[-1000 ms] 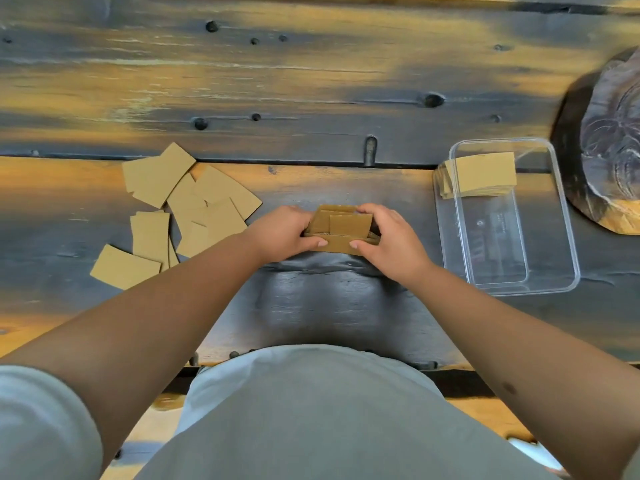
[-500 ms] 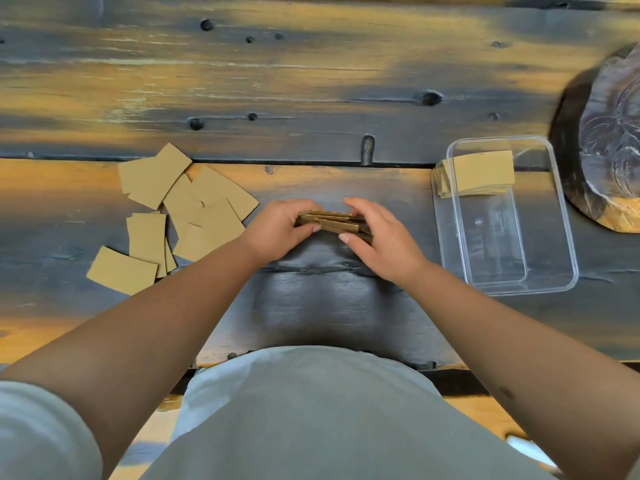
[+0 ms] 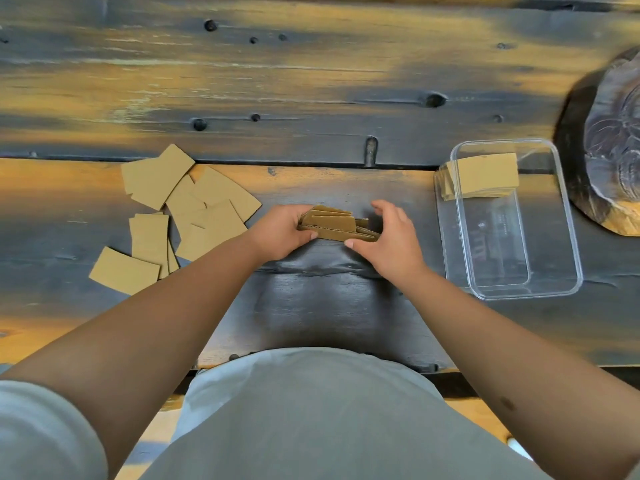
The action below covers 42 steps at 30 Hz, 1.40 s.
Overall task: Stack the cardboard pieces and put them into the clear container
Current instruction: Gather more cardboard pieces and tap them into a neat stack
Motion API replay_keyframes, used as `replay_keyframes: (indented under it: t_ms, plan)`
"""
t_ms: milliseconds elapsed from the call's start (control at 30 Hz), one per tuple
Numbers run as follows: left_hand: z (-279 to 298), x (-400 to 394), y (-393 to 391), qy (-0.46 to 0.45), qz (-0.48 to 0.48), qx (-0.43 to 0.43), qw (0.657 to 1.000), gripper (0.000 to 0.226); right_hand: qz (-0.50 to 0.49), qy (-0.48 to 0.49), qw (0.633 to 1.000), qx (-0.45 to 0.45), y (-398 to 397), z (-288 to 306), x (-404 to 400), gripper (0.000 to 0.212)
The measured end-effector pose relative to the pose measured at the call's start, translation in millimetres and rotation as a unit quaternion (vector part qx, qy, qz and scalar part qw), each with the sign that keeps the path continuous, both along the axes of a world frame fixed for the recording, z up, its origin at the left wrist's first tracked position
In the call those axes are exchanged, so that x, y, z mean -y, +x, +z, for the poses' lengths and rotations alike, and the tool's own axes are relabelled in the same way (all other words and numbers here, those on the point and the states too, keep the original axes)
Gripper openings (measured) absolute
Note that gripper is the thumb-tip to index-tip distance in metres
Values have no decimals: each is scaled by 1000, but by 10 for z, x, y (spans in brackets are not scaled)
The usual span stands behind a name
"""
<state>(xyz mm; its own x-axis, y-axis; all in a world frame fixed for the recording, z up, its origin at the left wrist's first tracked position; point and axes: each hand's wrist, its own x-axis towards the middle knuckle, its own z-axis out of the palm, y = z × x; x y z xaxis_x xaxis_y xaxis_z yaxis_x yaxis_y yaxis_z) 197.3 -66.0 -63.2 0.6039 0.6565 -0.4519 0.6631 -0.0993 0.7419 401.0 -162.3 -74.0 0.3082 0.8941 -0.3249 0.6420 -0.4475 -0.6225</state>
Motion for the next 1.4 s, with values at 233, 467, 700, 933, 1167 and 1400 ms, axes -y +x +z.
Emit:
replay_keyframes:
  t_ms: [233, 467, 700, 933, 1167, 1400]
  plan:
    - [67, -42, 76, -9, -3, 16, 1000, 37, 59, 19, 994, -85, 12, 45, 14, 56]
    - [47, -24, 57, 2, -13, 14, 1000, 41, 59, 10, 994, -95, 81, 71, -5, 38]
    - [66, -10, 186, 11, -94, 9, 995, 44, 32, 54, 996, -66, -117, 62, -90, 51]
    - [33, -42, 178, 8, -47, 3, 999, 18, 18, 94, 989, -109, -144, 253, -83, 91]
    - [82, -5, 267, 95, -155, -47, 982, 10, 122, 195, 971, 68, -550, 554, -170, 34]
    - [17, 17, 282, 63, -51, -17, 997, 22, -129, 144, 964, -184, -337, 415, -302, 15]
